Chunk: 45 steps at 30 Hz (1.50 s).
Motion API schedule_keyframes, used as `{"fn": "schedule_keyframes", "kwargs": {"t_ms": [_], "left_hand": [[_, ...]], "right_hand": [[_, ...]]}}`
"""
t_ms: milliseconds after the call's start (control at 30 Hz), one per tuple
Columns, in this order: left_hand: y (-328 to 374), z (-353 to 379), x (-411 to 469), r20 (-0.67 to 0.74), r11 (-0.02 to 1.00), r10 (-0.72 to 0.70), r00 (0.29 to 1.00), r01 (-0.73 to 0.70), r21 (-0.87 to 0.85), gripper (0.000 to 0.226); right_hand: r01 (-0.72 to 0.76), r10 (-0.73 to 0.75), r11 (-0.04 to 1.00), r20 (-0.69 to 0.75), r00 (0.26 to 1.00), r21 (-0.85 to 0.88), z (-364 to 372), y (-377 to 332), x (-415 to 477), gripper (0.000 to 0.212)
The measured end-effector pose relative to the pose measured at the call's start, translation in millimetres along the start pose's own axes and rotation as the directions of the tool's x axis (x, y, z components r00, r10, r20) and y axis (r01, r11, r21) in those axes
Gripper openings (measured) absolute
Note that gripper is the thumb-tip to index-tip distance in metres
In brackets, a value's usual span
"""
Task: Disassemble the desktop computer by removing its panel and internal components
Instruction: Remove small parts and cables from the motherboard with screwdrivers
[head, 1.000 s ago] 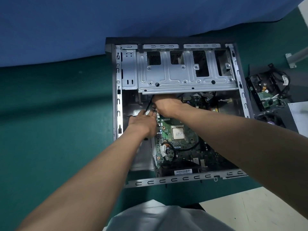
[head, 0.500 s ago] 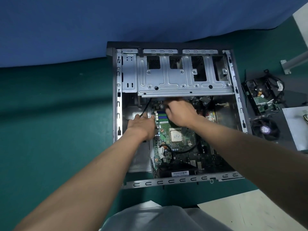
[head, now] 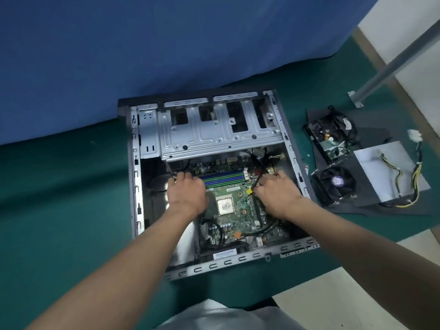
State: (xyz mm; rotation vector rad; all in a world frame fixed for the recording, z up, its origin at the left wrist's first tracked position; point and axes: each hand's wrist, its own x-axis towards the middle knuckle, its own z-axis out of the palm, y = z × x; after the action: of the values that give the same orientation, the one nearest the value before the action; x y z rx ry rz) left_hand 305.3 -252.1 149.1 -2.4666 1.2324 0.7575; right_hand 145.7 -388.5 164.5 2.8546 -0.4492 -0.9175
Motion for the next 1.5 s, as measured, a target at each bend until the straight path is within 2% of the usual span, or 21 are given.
{"fn": "schedule_keyframes", "kwargs": {"t_ms": [100, 200, 233, 300, 333, 400, 433, 500, 567, 600, 667, 833, 1000, 1067, 1200, 1300, 1400, 1500], "left_hand": [[23, -1, 1, -0.078, 0.997, 0.049, 0.996, -0.054, -0.059, 0.058], [45, -1, 7, -0.041, 0.960, 0.178, 0.983, -0.183, -0.214, 0.068], [53, -1, 8, -0.021, 0.944, 0.198, 0.980, -0.196, -0.265, 0.070], [67, -1, 11, -0.005, 0.924, 0.200, 0.980, -0.191, -0.330, 0.070], [73, 0, 13, -0.001, 0.921, 0.196, 0.981, -0.184, -0.342, 0.069], [84, 2, 16, 0.015, 0.926, 0.181, 0.983, -0.165, -0.341, 0.068], [88, 3, 17, 0.029, 0.932, 0.169, 0.985, -0.150, -0.331, 0.067], [93, 5, 20, 0.059, 0.946, 0.152, 0.987, -0.128, -0.299, 0.066], [95, 8, 22, 0.083, 0.958, 0.144, 0.986, -0.118, -0.263, 0.064], [96, 9, 23, 0.092, 0.962, 0.146, 0.985, -0.120, -0.243, 0.063], [95, 11, 25, 0.105, 0.967, 0.152, 0.983, -0.126, -0.221, 0.061], [90, 13, 27, 0.107, 0.965, 0.160, 0.981, -0.133, -0.226, 0.054], [80, 14, 30, 0.108, 0.950, 0.167, 0.980, -0.131, -0.282, 0.049], [76, 14, 30, 0.106, 0.946, 0.177, 0.978, -0.139, -0.294, 0.049], [74, 15, 33, 0.095, 0.935, 0.182, 0.979, -0.142, -0.325, 0.048], [71, 14, 34, 0.089, 0.929, 0.184, 0.979, -0.143, -0.341, 0.048], [67, 12, 34, 0.078, 0.923, 0.188, 0.979, -0.149, -0.355, 0.048], [58, 12, 28, 0.022, 0.920, 0.138, 0.990, -0.121, -0.373, 0.051]], "right_hand": [[0.111, -0.078, 0.980, -0.194, 0.978, 0.166, -1, 7, -14, 0.027], [0.218, -0.052, 0.929, -0.479, 0.876, 0.298, -6, 15, -25, 0.020], [0.220, 0.015, 0.911, -0.563, 0.826, 0.348, -6, 21, -27, 0.018], [0.153, 0.263, 0.850, -0.658, 0.705, 0.503, -2, 38, -29, 0.015], [0.105, 0.419, 0.783, -0.644, 0.640, 0.613, 3, 48, -31, 0.014], [0.028, 0.682, 0.582, -0.507, 0.528, 0.812, 15, 67, -31, 0.015], [-0.025, 0.748, 0.492, -0.407, 0.524, 0.870, 24, 75, -28, 0.015], [-0.200, 0.744, 0.421, -0.211, 0.634, 0.885, 42, 89, -19, 0.017], [-0.344, 0.661, 0.464, -0.061, 0.748, 0.816, 55, 96, -7, 0.019], [-0.387, 0.633, 0.493, -0.015, 0.774, 0.779, 57, 98, -2, 0.019], [-0.443, 0.608, 0.543, 0.029, 0.793, 0.713, 55, 100, 10, 0.018], [-0.492, 0.545, 0.654, 0.092, 0.833, 0.574, 50, 102, 40, 0.039], [-0.485, 0.523, 0.705, 0.082, 0.848, 0.518, 58, 104, 49, 0.037], [-0.492, 0.525, 0.685, 0.103, 0.845, 0.537, 56, 104, 51, 0.034], [-0.535, 0.609, 0.487, 0.170, 0.775, 0.691, 42, 103, 46, 0.036], [-0.509, 0.699, 0.388, 0.114, 0.706, 0.768, 29, 102, 34, 0.027], [-0.383, 0.747, 0.323, 0.016, 0.665, 0.865, 17, 103, 13, 0.018], [-0.121, 0.720, 0.369, -0.202, 0.664, 0.921, 0, 96, -8, 0.016]]}}
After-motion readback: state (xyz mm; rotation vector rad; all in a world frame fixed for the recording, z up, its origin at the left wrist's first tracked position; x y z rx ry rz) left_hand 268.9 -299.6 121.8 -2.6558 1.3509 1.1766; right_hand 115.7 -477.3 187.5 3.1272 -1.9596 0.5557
